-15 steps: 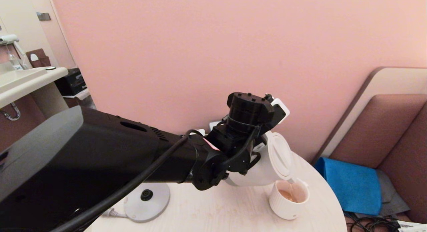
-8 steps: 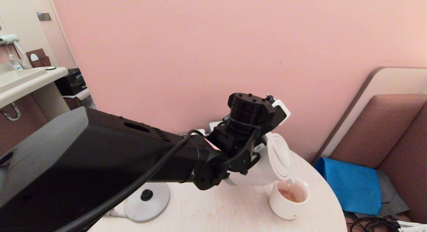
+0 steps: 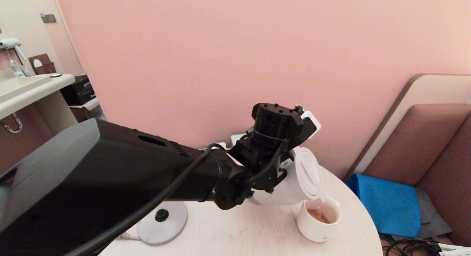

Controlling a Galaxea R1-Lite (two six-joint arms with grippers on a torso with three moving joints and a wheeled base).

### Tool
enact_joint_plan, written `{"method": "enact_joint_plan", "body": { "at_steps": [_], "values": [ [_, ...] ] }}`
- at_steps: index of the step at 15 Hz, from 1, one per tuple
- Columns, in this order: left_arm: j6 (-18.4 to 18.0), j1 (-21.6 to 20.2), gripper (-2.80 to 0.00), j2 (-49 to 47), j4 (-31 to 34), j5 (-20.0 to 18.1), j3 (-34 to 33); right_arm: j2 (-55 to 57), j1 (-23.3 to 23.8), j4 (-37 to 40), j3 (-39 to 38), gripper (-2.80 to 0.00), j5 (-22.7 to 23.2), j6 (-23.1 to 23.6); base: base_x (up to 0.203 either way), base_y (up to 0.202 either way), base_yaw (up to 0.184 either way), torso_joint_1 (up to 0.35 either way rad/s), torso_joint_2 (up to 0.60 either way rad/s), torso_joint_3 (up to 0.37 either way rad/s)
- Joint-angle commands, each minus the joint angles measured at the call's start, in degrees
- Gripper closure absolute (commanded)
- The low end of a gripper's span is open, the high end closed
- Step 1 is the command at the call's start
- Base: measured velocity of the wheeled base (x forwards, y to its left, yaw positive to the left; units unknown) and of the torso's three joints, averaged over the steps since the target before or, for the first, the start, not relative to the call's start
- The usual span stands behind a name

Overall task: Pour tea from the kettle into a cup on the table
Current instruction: Pour water into the cup

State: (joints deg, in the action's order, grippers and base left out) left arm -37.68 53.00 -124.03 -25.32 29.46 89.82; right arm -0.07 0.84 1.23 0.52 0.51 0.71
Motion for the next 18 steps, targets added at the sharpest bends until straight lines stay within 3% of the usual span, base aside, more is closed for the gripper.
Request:
{"method": "enact_joint_plan", "body": {
  "at_steps": [1, 13, 18],
  "values": [
    [-0.20, -0.01, 0.00, -0.34, -0.17, 0.17, 0.35, 0.07, 0.02, 0.00, 0.00, 0.00, 0.02, 0.08, 0.000, 0.000, 0.000, 0.000, 0.00, 0.000],
    [0.58, -0.01, 0.00, 0.02, -0.66, 0.00, -0.87, 0.07, 0.04, 0.00, 0.00, 0.00, 0.02, 0.08, 0.000, 0.000, 0.000, 0.000, 0.00, 0.000],
    [9.11, -0.09, 0.00, 0.60, -0.86, -0.02, -2.81, 0.07, -0.04, 0.00, 0.00, 0.00, 0.02, 0.01, 0.000, 0.000, 0.000, 0.000, 0.00, 0.000]
  ]
}}
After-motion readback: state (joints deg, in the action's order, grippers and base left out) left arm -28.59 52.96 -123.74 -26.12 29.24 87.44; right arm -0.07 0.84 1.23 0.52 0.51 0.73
